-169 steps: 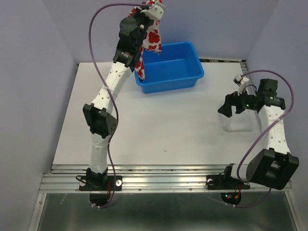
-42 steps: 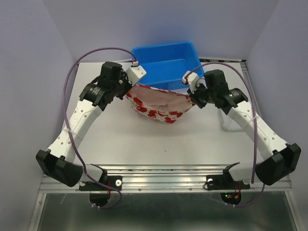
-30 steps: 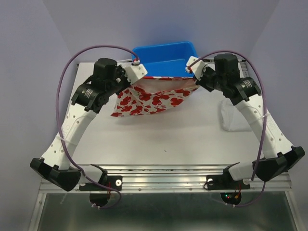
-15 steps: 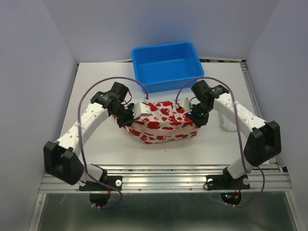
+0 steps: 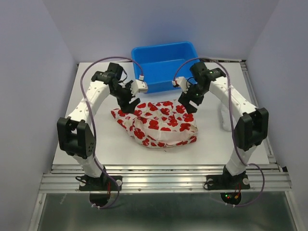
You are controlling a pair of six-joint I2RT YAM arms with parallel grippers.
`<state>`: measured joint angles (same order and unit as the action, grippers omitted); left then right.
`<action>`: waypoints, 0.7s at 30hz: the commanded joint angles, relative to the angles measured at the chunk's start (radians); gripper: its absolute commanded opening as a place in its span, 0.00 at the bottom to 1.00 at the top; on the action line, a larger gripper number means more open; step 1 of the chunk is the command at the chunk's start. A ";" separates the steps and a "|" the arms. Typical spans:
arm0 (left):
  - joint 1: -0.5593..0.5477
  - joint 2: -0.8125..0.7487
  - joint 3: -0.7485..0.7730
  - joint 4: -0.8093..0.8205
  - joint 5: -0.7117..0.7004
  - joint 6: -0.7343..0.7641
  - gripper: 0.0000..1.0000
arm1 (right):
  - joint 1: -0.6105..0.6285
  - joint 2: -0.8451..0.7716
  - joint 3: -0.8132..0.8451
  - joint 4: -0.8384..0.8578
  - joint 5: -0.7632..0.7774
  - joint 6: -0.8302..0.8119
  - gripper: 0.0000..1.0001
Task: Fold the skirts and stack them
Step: Flatten the skirt out
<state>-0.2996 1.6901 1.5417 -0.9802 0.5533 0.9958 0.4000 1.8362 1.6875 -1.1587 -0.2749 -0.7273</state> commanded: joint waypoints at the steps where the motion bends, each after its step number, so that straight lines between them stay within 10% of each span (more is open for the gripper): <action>1: 0.077 -0.076 0.057 -0.103 0.134 0.053 0.86 | -0.075 -0.141 0.068 0.005 -0.117 0.043 0.88; 12: 0.178 -0.205 -0.299 -0.023 0.188 0.340 0.87 | -0.193 -0.500 -0.540 0.063 -0.121 -0.363 0.86; 21: 0.171 -0.385 -0.572 0.139 0.154 0.330 0.85 | -0.100 -0.692 -0.810 0.388 -0.241 -0.316 0.85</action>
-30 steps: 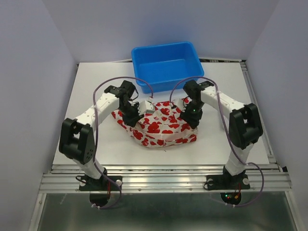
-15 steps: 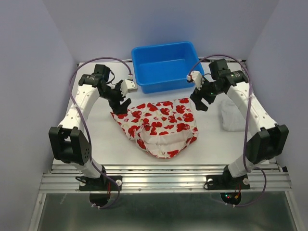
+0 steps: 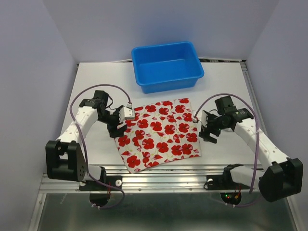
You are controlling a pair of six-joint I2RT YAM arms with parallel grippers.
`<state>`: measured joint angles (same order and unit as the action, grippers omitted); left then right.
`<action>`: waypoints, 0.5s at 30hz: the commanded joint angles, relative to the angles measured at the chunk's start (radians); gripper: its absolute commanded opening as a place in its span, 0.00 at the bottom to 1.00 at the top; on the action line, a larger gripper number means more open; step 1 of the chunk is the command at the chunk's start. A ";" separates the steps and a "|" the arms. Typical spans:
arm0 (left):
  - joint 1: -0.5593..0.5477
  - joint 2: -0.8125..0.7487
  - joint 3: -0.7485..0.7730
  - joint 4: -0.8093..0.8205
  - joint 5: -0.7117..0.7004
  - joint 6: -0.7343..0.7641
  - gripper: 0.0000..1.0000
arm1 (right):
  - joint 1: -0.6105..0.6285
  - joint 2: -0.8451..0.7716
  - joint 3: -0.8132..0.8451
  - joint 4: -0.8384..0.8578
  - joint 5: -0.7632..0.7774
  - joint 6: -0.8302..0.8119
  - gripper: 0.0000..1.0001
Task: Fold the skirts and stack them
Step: Flatten the skirt out
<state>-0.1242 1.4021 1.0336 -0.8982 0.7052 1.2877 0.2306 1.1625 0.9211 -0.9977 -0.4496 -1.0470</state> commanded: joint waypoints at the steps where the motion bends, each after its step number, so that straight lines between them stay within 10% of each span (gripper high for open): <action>1: -0.005 -0.110 -0.078 0.071 -0.004 0.033 0.85 | 0.100 -0.020 -0.060 0.257 -0.055 0.004 0.86; 15: -0.081 0.099 -0.044 0.208 -0.249 -0.209 0.67 | 0.216 0.166 -0.091 0.432 0.052 0.130 0.65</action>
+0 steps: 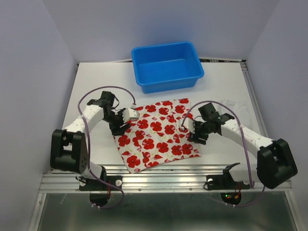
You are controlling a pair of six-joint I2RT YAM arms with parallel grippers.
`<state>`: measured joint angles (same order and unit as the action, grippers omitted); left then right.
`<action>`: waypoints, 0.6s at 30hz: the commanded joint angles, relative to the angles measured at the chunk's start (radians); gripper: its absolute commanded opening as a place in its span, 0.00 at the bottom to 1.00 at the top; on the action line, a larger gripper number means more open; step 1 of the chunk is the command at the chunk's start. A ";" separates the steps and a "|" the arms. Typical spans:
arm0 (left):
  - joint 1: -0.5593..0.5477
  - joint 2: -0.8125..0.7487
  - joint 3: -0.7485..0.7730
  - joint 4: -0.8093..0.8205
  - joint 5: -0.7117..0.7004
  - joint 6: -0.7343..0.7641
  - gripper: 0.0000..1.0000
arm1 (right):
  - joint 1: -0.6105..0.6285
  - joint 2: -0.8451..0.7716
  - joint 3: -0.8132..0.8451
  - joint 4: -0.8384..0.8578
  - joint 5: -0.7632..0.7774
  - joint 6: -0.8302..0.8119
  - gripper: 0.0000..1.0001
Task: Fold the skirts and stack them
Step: Flatten the skirt out
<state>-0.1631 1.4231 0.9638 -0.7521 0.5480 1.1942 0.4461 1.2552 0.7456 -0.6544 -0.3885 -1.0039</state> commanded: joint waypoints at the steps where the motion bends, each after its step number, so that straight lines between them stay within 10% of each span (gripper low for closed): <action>1: -0.065 0.130 0.035 0.086 -0.118 -0.131 0.66 | 0.000 0.116 0.092 0.104 -0.006 0.093 0.65; 18: -0.170 0.539 0.323 0.232 -0.350 -0.312 0.48 | -0.032 0.452 0.198 0.004 0.166 0.114 0.53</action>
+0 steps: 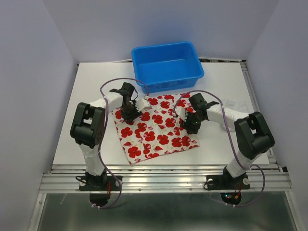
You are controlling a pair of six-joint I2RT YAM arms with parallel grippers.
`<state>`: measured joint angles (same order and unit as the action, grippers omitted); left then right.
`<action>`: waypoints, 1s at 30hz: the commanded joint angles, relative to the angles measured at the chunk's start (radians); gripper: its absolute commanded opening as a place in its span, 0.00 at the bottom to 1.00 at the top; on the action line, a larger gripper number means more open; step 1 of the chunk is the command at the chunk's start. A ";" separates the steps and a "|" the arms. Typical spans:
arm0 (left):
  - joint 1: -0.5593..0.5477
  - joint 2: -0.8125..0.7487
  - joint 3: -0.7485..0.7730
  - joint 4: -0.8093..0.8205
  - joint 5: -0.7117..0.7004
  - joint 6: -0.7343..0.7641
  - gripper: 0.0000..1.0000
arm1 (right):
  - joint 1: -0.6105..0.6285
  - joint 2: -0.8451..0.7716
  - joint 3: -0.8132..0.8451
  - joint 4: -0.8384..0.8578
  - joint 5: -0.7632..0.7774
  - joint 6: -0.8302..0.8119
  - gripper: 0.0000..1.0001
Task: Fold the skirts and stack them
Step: Flatten the skirt out
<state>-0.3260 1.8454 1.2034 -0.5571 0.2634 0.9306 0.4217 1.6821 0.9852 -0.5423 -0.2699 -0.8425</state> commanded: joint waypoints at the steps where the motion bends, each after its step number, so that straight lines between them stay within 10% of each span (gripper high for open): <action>1: -0.004 0.133 0.100 0.037 -0.067 -0.049 0.48 | -0.008 0.013 -0.048 -0.140 0.041 -0.058 0.52; 12: 0.031 0.058 0.272 -0.009 0.106 -0.151 0.60 | 0.437 -0.151 0.116 -0.424 -0.311 0.135 0.53; 20: 0.038 -0.227 0.064 -0.170 0.103 -0.154 0.61 | 0.083 -0.078 0.274 -0.308 -0.241 0.125 0.50; 30: 0.015 -0.161 -0.034 -0.173 0.043 -0.174 0.58 | 0.011 0.097 0.190 -0.147 -0.017 0.057 0.43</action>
<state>-0.2951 1.6451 1.1881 -0.7097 0.3344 0.7738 0.4206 1.7649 1.2243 -0.7586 -0.3668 -0.7483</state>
